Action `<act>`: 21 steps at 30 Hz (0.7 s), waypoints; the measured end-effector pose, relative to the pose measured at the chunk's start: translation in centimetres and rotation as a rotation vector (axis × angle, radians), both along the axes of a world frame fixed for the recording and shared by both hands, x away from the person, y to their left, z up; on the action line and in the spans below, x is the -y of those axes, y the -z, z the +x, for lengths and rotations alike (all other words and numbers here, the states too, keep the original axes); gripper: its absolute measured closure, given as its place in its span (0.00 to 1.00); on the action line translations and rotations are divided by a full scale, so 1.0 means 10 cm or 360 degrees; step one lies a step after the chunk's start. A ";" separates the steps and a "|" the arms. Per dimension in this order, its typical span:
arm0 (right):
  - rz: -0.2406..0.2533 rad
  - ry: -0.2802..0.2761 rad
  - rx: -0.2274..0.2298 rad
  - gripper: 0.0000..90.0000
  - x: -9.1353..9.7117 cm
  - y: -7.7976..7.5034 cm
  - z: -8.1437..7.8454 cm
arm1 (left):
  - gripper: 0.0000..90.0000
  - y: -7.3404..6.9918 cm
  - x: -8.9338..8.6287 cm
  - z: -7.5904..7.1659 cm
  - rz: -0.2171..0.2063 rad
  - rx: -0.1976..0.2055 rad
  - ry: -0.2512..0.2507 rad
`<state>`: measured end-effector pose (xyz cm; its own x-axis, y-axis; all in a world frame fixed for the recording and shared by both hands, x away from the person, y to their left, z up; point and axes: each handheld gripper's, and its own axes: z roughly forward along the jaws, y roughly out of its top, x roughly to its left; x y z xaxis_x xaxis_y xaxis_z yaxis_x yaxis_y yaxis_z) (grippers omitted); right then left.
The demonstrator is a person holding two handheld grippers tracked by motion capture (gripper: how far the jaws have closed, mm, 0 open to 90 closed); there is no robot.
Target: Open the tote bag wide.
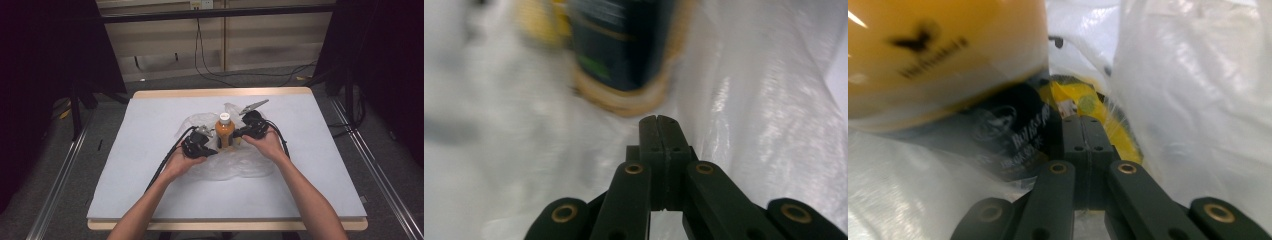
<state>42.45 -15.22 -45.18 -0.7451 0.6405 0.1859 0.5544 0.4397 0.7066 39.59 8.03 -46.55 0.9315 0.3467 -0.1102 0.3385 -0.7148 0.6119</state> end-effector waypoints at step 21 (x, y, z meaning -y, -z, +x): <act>-0.0240 -0.0025 -0.0099 1.00 -0.11 0.22 0.12 | 1.00 -0.01 0.43 -0.72 0.0093 0.0034 0.0379</act>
<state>43.65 -14.08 -47.43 -0.7453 0.6530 0.1344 0.5871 0.5473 0.5965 32.38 3.78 -46.50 0.9895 0.1226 -0.0761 0.1440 -0.8072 0.5725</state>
